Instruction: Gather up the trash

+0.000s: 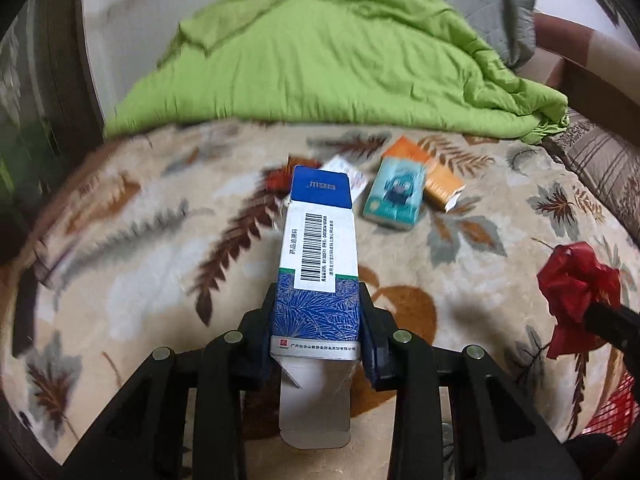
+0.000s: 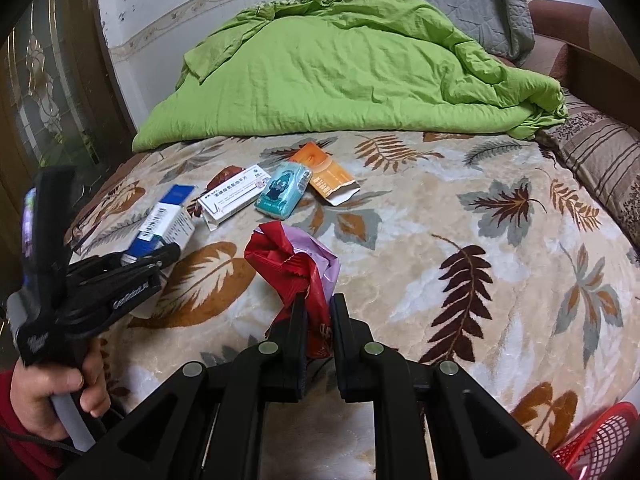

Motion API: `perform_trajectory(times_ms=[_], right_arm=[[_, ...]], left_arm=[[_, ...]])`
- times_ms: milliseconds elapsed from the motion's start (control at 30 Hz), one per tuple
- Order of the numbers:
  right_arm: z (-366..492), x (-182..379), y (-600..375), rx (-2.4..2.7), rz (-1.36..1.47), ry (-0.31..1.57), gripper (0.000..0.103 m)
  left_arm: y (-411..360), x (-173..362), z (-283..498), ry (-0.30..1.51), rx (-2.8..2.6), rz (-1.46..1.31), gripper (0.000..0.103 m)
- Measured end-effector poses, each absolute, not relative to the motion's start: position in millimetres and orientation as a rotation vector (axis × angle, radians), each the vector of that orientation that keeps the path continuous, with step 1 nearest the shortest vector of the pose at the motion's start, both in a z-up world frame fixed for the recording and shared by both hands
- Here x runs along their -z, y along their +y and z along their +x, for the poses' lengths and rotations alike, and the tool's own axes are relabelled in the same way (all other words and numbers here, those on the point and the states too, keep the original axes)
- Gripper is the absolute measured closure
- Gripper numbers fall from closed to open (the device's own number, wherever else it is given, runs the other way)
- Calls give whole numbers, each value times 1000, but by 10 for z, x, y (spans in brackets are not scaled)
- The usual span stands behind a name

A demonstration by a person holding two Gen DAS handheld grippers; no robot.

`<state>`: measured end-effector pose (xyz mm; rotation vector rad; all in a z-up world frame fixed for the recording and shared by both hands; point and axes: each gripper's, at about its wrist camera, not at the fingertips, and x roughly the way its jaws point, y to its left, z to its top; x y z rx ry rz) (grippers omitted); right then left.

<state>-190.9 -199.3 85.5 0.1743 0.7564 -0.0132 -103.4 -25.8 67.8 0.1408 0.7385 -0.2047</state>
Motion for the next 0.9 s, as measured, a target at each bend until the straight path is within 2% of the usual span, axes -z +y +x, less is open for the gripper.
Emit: perform_trajectory(times_ms=[333, 900], right_arm=[[-1938, -883, -1987, 33, 176, 740, 91], [-1907, -859, -2054, 28, 216, 751, 91]], left_arm=[[-368, -737, -1163, 663, 221, 204, 70], [-433, -667, -1133, 669, 251, 224, 70]])
